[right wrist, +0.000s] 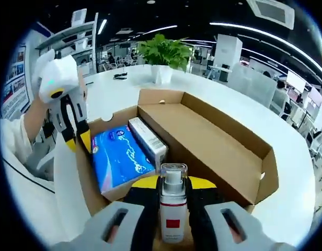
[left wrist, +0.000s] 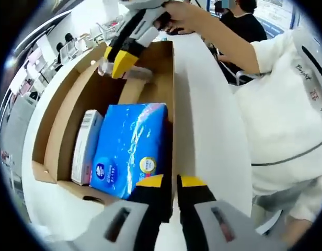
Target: Operate the shoe box by opening the lid, removing the specified soft item, and placing it in the target area until the item is outside and the box remains undamaged.
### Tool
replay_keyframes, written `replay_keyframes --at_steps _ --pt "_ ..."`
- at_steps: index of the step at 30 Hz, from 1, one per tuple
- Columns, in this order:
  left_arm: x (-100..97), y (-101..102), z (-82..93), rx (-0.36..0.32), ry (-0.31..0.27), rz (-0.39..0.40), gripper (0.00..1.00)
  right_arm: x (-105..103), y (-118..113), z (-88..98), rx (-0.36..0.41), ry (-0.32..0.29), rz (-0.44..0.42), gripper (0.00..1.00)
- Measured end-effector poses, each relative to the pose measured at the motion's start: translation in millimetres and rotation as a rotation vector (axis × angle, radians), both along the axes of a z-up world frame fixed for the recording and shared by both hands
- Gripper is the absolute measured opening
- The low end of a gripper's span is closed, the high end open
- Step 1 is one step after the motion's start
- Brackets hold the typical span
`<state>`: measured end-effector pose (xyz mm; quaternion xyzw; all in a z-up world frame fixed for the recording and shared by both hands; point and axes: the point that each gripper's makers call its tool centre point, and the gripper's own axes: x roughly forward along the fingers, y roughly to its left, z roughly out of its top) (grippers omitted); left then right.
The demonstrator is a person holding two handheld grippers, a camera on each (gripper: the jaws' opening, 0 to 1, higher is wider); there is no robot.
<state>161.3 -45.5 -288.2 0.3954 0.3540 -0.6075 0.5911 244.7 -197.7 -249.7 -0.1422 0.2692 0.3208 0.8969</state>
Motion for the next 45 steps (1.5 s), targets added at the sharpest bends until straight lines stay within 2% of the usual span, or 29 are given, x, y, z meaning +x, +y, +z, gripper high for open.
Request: replay_keyframes --at_steps 1,3,5,7,9,11,13,18,21,22,23,25,28,33,36,37,38,40,41,42,45 --pt "3.4 0.3 2.9 0.0 -0.012 0.011 0.09 3.5 -2.2 2.2 0.009 -0.018 0.001 0.18" --pt "-0.5 -1.3 -1.4 0.005 0.01 -0.001 0.09 6.6 -6.2 8.4 0.057 -0.047 -0.017 0.18" --pt "-3.5 3.1 -10.7 0.057 0.026 -0.014 0.09 1.6 -9.4 12.1 0.087 -0.064 -0.018 0.18" --pt "-0.6 0.4 -13.7 0.063 0.007 -0.028 0.02 2.1 -13.0 16.3 0.119 -0.072 -0.026 0.18" --pt "2.3 1.0 -12.5 0.085 0.001 -0.014 0.01 -0.1 -12.5 15.0 0.122 -0.058 -0.015 0.18" --pt "3.9 0.6 -13.5 0.102 -0.036 -0.055 0.01 -0.2 -12.7 17.1 0.128 -0.078 -0.015 0.18" --pt "3.2 0.6 -14.5 0.104 -0.035 -0.054 0.01 -2.6 -11.8 20.9 0.148 -0.093 -0.019 0.18" --pt "4.8 1.7 -14.0 0.083 -0.037 -0.044 0.01 1.2 -16.3 45.2 0.295 -0.164 -0.072 0.18" --pt "4.6 1.8 -13.8 0.07 -0.041 -0.046 0.01 2.2 -21.4 57.9 0.359 -0.215 -0.079 0.18" --pt "4.8 1.6 -13.8 0.07 -0.042 -0.044 0.01 2.4 -20.6 66.3 0.411 -0.254 -0.078 0.18" --pt "4.6 1.7 -13.9 0.074 -0.043 -0.038 0.01 1.5 -19.1 68.8 0.433 -0.263 -0.066 0.18" --pt "3.6 1.5 -14.5 0.085 -0.054 -0.042 0.01 0.7 -19.3 65.2 0.428 -0.247 -0.062 0.18" --pt "3.4 2.5 -14.5 0.092 -0.061 -0.045 0.01 5.1 -21.3 63.9 0.398 -0.293 -0.086 0.18" --pt "2.7 3.3 -14.2 0.074 -0.061 -0.04 0.01 1.0 -23.1 66.3 0.395 -0.326 -0.088 0.18" --pt "2.1 2.9 -14.4 0.078 -0.072 -0.044 0.01 -1.6 -21.6 68.3 0.411 -0.334 -0.078 0.18" --pt "2.5 2.9 -14.4 0.079 -0.072 -0.043 0.01 -4.6 -16.6 69.5 0.463 -0.312 -0.07 0.18" --pt "2.6 3.0 -14.4 0.078 -0.071 -0.043 0.01 -6.2 -15.8 69.5 0.459 -0.315 -0.06 0.18" --pt "2.7 3.0 -14.4 0.075 -0.067 -0.042 0.01 -4.7 -19.0 77.7 0.45 -0.396 -0.085 0.18" --pt "2.7 3.0 -14.4 0.072 -0.066 -0.043 0.01 -5.9 -19.1 81.3 0.409 -0.448 -0.069 0.18" --pt "2.7 3.1 -14.5 0.071 -0.064 -0.042 0.01 -7.6 -18.3 84.0 0.397 -0.475 -0.061 0.18" --pt "2.9 3.5 -14.3 0.062 -0.062 -0.046 0.01 -15.3 -20.7 98.4 0.43 -0.544 -0.065 0.18"
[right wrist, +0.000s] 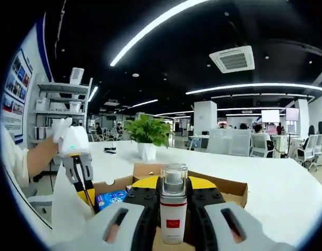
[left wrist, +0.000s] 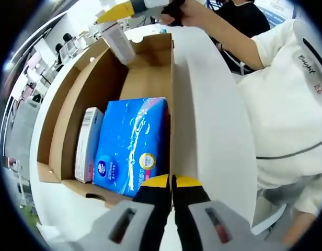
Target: Operate the shoe box by opening the lid, removing the specified soft item, and placing it in the target area until the item is outside and the box remains undamaged.
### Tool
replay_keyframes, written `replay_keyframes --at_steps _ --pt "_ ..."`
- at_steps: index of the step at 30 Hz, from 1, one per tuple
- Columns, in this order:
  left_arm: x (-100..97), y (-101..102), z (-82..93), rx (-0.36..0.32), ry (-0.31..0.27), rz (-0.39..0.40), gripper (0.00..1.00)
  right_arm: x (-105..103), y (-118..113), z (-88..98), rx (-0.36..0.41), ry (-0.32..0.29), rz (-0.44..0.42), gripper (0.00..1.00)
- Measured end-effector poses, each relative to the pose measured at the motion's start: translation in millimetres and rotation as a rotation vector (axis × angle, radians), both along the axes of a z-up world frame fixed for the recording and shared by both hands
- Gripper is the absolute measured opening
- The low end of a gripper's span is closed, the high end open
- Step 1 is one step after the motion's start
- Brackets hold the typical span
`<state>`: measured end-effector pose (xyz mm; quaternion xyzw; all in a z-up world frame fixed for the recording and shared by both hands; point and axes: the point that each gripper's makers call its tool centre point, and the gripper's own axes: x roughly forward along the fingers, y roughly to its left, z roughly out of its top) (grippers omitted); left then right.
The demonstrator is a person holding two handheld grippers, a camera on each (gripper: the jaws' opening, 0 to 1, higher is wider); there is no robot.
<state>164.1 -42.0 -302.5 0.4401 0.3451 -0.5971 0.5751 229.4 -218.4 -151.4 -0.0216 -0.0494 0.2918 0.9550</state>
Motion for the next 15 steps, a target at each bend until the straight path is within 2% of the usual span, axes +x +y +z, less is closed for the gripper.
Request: replay_keyframes --at_steps 2,4,5,8,11,13,15 --pt "0.0 -0.5 -0.2 -0.005 -0.001 0.009 0.0 -1.2 -5.8 8.0 0.044 -0.012 -0.024 0.18" --pt "-0.1 -0.5 -0.4 0.0 -0.005 0.007 0.0 -1.1 -14.2 17.5 0.047 -0.057 -0.062 0.18" --pt "-0.2 -0.5 -0.4 0.001 -0.006 0.003 0.0 -3.6 -17.5 24.7 0.033 -0.105 -0.073 0.18" --pt "0.2 -0.4 -0.4 -0.003 -0.001 0.007 0.01 -9.3 -29.8 38.7 0.061 -0.173 -0.125 0.18" --pt "0.5 -0.4 -0.4 -0.004 0.006 0.007 0.01 -11.4 -38.6 39.6 0.026 -0.184 -0.158 0.18" --pt "0.8 -0.4 -0.5 -0.005 0.008 0.006 0.01 -12.0 -39.6 37.6 0.015 -0.177 -0.152 0.18" --pt "0.8 -0.4 -0.5 -0.007 0.007 0.005 0.01 -19.9 -31.8 37.7 0.009 -0.199 -0.081 0.18"
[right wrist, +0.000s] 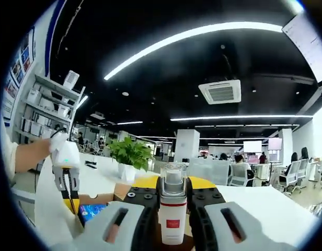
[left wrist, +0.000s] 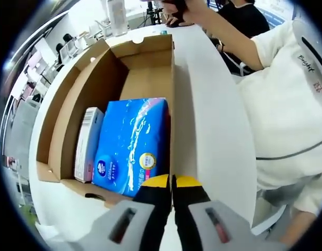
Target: Operate the shoe box by opening the lid, removing the specified soft item, and placing it in the target area until the item is outside and the box remains undamaged.
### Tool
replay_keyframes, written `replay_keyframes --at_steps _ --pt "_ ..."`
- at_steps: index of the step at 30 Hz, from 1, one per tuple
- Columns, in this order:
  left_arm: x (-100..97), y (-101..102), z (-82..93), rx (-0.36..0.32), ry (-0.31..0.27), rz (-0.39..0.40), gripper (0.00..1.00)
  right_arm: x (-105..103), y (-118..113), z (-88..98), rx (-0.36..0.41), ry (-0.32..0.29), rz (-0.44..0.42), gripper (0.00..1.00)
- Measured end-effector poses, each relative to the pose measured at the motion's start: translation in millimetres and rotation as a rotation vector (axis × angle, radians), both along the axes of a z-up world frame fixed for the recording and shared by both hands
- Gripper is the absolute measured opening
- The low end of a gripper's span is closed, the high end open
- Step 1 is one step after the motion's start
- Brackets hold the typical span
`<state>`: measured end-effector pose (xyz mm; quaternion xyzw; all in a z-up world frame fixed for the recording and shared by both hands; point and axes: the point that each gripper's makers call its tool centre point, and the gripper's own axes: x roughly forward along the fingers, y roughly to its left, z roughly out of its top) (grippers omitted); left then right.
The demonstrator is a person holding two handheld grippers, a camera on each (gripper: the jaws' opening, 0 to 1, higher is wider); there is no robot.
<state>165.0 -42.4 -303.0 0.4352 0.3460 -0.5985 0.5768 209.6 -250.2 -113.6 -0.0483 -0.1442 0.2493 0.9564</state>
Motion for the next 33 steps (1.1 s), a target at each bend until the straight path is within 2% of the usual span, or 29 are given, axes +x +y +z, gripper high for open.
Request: replay_keyframes --at_steps 2,6,8,16,21,33 --pt "-0.2 -0.1 0.0 -0.001 0.002 0.002 0.01 -0.9 -2.5 0.0 0.016 0.005 -0.011 0.18" --pt "0.0 -0.1 0.0 -0.001 0.002 0.003 0.01 -1.5 -3.0 -0.4 0.002 0.004 -0.021 0.18" --pt "-0.1 -0.2 0.0 -0.002 0.0 -0.001 0.01 -2.8 -6.7 0.8 0.028 0.024 -0.032 0.18" --pt "0.2 -0.1 0.0 0.001 0.008 -0.002 0.01 -11.2 -17.8 9.0 0.051 0.009 -0.033 0.18" --pt "-0.1 -0.2 -0.1 -0.004 0.006 0.0 0.01 -15.5 -15.4 3.3 0.056 0.018 0.005 0.18" --pt "0.1 -0.2 -0.5 -0.007 0.011 -0.002 0.01 -17.5 -24.9 -3.6 0.03 0.03 -0.024 0.18"
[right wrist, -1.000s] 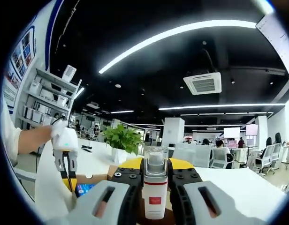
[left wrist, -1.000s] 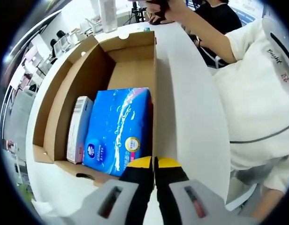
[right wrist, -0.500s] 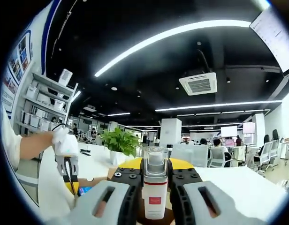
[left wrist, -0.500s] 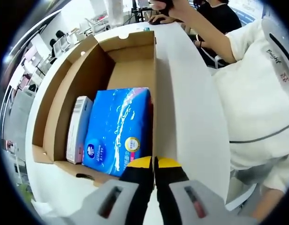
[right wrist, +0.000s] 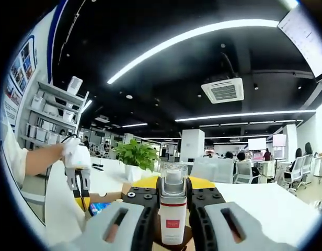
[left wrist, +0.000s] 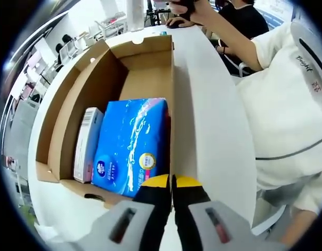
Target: Operate the shoe box by opening the lid, removing the specified soft item, and placing it in the target area until the item is outside and the box remains undamaged.
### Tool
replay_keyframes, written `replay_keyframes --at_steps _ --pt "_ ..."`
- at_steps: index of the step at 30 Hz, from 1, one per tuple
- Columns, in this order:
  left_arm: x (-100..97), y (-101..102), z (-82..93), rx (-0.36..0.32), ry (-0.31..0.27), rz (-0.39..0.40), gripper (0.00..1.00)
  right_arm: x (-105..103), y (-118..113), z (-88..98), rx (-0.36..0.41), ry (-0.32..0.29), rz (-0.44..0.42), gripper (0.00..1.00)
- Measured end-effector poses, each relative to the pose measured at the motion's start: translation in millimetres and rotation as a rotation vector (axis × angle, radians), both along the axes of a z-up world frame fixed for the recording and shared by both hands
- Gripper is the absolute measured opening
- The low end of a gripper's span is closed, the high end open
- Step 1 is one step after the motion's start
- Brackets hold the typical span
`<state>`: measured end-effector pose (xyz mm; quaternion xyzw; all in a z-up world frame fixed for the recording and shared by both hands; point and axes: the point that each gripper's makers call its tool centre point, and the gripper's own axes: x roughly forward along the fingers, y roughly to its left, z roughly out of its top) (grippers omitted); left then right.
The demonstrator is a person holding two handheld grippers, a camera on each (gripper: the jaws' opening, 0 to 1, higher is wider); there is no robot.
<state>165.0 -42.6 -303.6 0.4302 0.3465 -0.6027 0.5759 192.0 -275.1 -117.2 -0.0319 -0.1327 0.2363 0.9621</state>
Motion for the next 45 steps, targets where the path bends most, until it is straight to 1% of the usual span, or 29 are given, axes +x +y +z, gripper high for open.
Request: replay_keyframes --at_steps 2,10,13,17,23,28,33,36,38,41,45 --pt "-0.1 -0.1 0.0 -0.002 -0.002 -0.001 0.01 -0.4 -4.7 1.6 0.008 -0.001 -0.011 0.18" --pt "-0.3 -0.7 -0.2 -0.006 -0.002 -0.005 0.01 -4.8 -35.4 5.4 0.037 0.002 -0.064 0.18" --pt "-0.2 -0.9 -0.3 -0.005 -0.003 -0.006 0.01 -7.0 -45.6 3.7 0.041 0.009 -0.084 0.18" --pt "-0.1 -1.1 -0.4 -0.005 -0.004 -0.005 0.01 -9.0 -65.1 0.4 0.043 0.02 -0.13 0.18" --pt "0.3 -1.2 -0.4 -0.004 -0.002 -0.006 0.01 -16.2 -87.4 4.0 0.061 0.009 -0.175 0.18" --pt "0.2 -1.3 -0.3 -0.004 -0.003 -0.006 0.01 -21.6 -98.4 8.7 0.046 -0.006 -0.21 0.18" --pt "0.4 -1.3 -0.3 -0.004 -0.003 -0.007 0.01 -26.0 -109.8 8.3 0.032 -0.01 -0.246 0.18" --pt "0.4 -1.3 -0.3 -0.004 -0.001 -0.007 0.01 -28.0 -120.9 9.5 -0.004 -0.032 -0.301 0.18" --pt "0.4 -1.3 -0.3 -0.004 -0.002 -0.007 0.01 -31.5 -125.2 9.0 -0.033 -0.036 -0.311 0.18" --pt "0.3 -1.3 -0.2 -0.006 -0.002 -0.007 0.01 -37.8 -133.4 10.8 -0.023 -0.035 -0.318 0.18" --pt "0.4 -1.3 -0.3 -0.004 -0.001 -0.005 0.01 -44.6 -145.9 13.4 -0.016 -0.05 -0.348 0.18"
